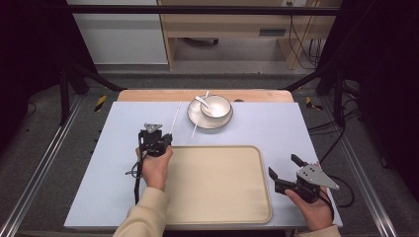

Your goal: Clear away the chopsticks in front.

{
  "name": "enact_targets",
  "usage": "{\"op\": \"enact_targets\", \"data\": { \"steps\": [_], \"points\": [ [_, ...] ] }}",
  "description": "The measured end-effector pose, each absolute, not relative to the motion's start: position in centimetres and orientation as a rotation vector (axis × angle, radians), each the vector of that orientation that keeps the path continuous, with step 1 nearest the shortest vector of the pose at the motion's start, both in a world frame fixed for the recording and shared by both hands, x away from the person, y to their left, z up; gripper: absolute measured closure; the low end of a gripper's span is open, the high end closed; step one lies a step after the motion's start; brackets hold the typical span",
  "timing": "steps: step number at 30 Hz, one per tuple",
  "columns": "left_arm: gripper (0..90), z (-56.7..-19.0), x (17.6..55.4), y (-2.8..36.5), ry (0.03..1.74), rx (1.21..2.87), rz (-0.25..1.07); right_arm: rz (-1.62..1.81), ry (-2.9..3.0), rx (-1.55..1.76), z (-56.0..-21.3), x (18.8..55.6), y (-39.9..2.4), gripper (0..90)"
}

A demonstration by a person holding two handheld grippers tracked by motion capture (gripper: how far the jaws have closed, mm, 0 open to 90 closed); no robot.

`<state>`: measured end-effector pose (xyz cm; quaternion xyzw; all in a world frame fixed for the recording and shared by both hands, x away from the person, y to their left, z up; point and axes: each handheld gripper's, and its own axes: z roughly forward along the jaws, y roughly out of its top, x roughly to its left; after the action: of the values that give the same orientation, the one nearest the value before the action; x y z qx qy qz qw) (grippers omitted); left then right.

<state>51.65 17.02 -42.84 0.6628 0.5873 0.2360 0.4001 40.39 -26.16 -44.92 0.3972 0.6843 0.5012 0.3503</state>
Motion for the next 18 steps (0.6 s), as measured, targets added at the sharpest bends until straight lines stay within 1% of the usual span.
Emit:
{"op": "enact_targets", "data": {
  "steps": [2,6,9,13,18],
  "points": [
    [85.0,-42.8,50.7,17.3,1.491,1.653,0.596,1.295,1.775,1.026,-45.0,40.4,-26.2,10.9],
    [85.0,-42.3,48.8,17.5,1.486,1.641,0.637,1.305,1.773,1.027,-45.0,40.4,-26.2,10.8],
    [85.0,-42.3,47.0,17.7,1.500,1.597,0.640,1.312,1.773,1.027,-44.9,40.3,-26.2,10.8],
    [85.0,-43.0,44.4,17.5,1.504,1.594,0.657,1.313,1.773,1.025,-44.9,40.2,-26.2,10.8],
    [85.0,-44.3,41.6,17.4,1.529,1.595,0.638,1.322,1.763,1.024,-44.7,40.1,-26.3,10.8]
  ]
}}
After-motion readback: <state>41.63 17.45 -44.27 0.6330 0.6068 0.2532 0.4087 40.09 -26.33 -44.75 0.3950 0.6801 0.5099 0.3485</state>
